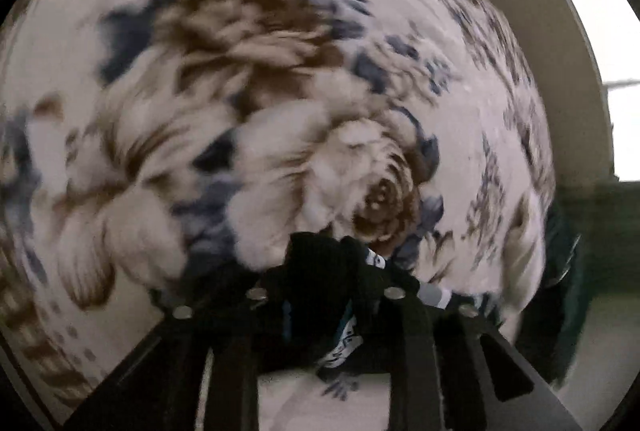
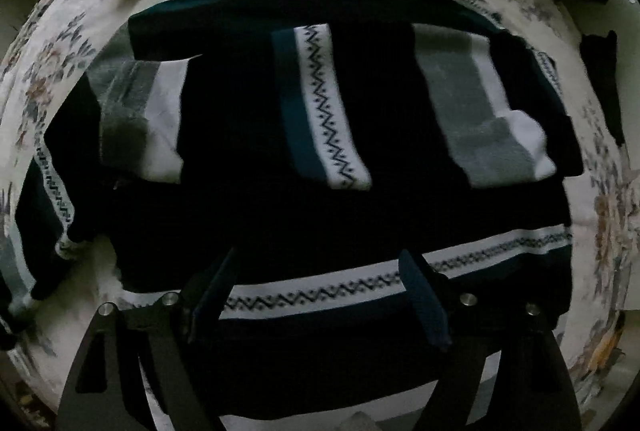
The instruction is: Fold small clothes
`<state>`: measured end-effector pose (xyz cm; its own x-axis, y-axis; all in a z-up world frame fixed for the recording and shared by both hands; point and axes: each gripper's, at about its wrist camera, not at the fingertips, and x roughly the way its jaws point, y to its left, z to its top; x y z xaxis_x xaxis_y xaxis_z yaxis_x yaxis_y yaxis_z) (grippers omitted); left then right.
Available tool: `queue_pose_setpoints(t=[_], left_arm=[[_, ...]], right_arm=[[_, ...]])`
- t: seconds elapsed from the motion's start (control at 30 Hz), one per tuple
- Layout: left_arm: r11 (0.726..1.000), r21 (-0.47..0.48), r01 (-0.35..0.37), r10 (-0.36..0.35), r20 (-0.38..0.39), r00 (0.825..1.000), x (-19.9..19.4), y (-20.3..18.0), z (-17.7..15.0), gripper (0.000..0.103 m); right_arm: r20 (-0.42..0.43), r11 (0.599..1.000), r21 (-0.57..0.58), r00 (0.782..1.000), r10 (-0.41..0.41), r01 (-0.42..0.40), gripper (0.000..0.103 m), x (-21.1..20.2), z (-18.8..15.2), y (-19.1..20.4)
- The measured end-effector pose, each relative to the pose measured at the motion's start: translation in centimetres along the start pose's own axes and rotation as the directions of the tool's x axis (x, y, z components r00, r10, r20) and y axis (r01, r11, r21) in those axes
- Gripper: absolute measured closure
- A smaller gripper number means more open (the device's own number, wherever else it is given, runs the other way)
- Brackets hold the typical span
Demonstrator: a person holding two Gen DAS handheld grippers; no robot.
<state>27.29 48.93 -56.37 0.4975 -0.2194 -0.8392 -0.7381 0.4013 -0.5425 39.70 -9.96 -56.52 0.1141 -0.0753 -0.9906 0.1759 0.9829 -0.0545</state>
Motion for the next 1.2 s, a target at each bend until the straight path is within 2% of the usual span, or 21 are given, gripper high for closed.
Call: queue_pose_setpoints(t=[0.07,0.17,0.27,0.4,0.5,0.57,0.6,0.67,0.7,0.8,0.83,0.9,1.0,1.07,1.2], left_arm=[[0.993,-0.119,0.019,-0.019,0.003,1.000,-0.7,2.9,-0.6,0.055],[0.973,-0.222,0.068,-0.060,0.042,0.997,-2.4,5.5,-2.2,0.051],[0.964,-0.246,0.096,-0.090,0.036,0.995,-2.7,5.5,-4.1,0.050],[0.962,-0.243,0.127,-0.138,-0.028,0.990,-0.1,3.3,-6.2,0.050],[0.957,-0.266,0.114,-0.131,-0.044,0.990,3.1,2.0,-6.1,0.050],[0.952,-0.295,0.075,-0.095,-0.053,0.994,4.2,1.5,-6.0,0.050],[0.947,-0.312,0.079,-0.104,-0.065,0.992,4.0,1.2,-6.4,0.050],[0.941,-0.308,0.141,-0.170,-0.068,0.983,2.4,0.6,-8.0,0.049],[0.946,-0.293,0.141,-0.169,-0.071,0.983,1.4,0.4,-9.0,0.049],[0.967,-0.242,0.079,-0.102,-0.084,0.991,-0.1,0.5,-11.4,0.049],[0.965,-0.246,0.088,-0.112,-0.083,0.990,0.2,0.7,-11.6,0.049],[0.962,-0.255,0.102,-0.126,-0.080,0.989,1.7,0.7,-10.9,0.049],[0.965,-0.229,0.126,-0.138,-0.033,0.990,4.5,0.0,-8.9,0.049],[0.964,-0.239,0.113,-0.115,0.006,0.993,6.1,0.2,-7.1,0.049],[0.932,-0.333,0.140,-0.128,0.058,0.990,6.5,0.9,-5.2,0.049]], right_arm=[[-0.006,1.000,0.010,1.000,0.012,-0.012,0.019,0.1,0.2,0.7],[-0.008,1.000,0.026,1.000,0.018,-0.017,0.019,0.1,0.5,0.4],[-0.011,0.999,0.040,1.000,0.013,-0.013,0.019,0.4,1.1,-0.4],[-0.020,0.998,0.053,0.999,-0.045,0.046,0.019,1.2,2.0,-1.8],[-0.013,0.995,0.065,0.997,-0.077,0.078,0.019,1.4,3.0,-2.5],[-0.009,0.994,0.069,0.996,-0.083,0.084,0.019,1.5,3.4,-2.8],[-0.008,0.994,0.072,0.997,-0.080,0.080,0.019,1.5,3.6,-2.9],[-0.012,0.995,0.073,0.997,-0.070,0.071,0.019,1.5,3.8,-3.1],[-0.013,0.995,0.073,0.998,-0.065,0.066,0.019,1.5,3.7,-3.1],[-0.027,0.996,0.070,0.999,-0.046,0.048,0.019,1.9,3.3,-3.3],[-0.035,0.997,0.072,0.999,-0.035,0.037,0.019,2.0,3.2,-3.4],[-0.043,0.997,0.073,0.999,-0.027,0.031,0.019,2.4,3.2,-3.8],[-0.045,0.996,0.084,0.999,-0.024,0.028,0.019,2.6,3.2,-4.3],[-0.045,0.995,0.092,0.999,-0.024,0.028,0.019,2.5,3.2,-4.5],[-0.037,0.996,0.078,0.998,-0.045,0.048,0.019,2.0,3.1,-4.8]])
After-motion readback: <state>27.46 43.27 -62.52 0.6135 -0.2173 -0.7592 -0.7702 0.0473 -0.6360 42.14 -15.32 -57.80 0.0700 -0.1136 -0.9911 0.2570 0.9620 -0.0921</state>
